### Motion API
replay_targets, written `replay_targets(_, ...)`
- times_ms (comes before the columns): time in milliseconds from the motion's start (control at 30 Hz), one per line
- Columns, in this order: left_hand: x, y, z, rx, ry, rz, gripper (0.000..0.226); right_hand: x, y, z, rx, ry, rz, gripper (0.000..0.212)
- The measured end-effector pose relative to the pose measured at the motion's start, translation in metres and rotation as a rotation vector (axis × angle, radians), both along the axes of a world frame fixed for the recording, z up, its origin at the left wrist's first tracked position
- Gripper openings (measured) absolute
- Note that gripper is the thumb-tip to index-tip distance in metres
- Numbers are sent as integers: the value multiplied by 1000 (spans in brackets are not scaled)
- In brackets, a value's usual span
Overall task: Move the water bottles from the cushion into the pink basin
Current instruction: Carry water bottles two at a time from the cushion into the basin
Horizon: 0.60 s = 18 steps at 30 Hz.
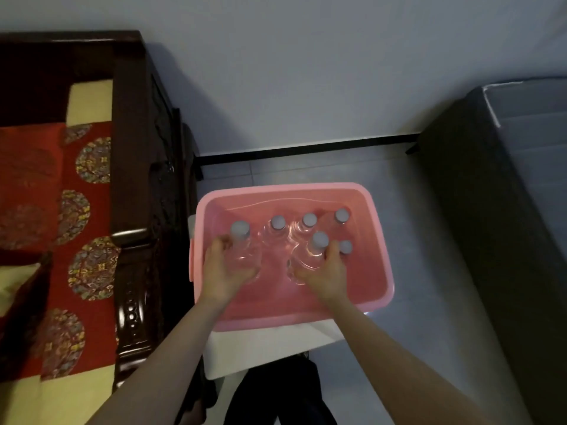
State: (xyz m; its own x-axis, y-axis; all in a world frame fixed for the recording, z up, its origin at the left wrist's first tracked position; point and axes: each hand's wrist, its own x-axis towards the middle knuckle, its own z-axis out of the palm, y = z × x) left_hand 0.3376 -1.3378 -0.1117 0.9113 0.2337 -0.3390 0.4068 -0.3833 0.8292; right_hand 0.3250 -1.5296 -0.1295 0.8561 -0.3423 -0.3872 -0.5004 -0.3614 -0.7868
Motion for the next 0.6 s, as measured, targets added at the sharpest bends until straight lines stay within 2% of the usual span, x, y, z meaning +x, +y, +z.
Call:
replay_targets(100, 13, -11, -28, 74, -14, -36, 65, 18, 7, -27, -90, 19, 20, 70)
replay_targets(267, 31, -26, -66, 107, 57, 41, 65, 32, 8, -57, -181, 48, 98, 73)
replay_targets(333, 39, -27, -77, 137, 66, 70, 66, 31, 7, -66, -183, 46, 110, 64)
replay_targets(467, 52, -24, -89, 124, 102, 109, 72, 32, 7, -72, -147, 49, 67, 66)
replay_targets(600, 61, -24, -95, 87, 95, 147, 76, 31, 6, -70, -71, 28, 22, 58)
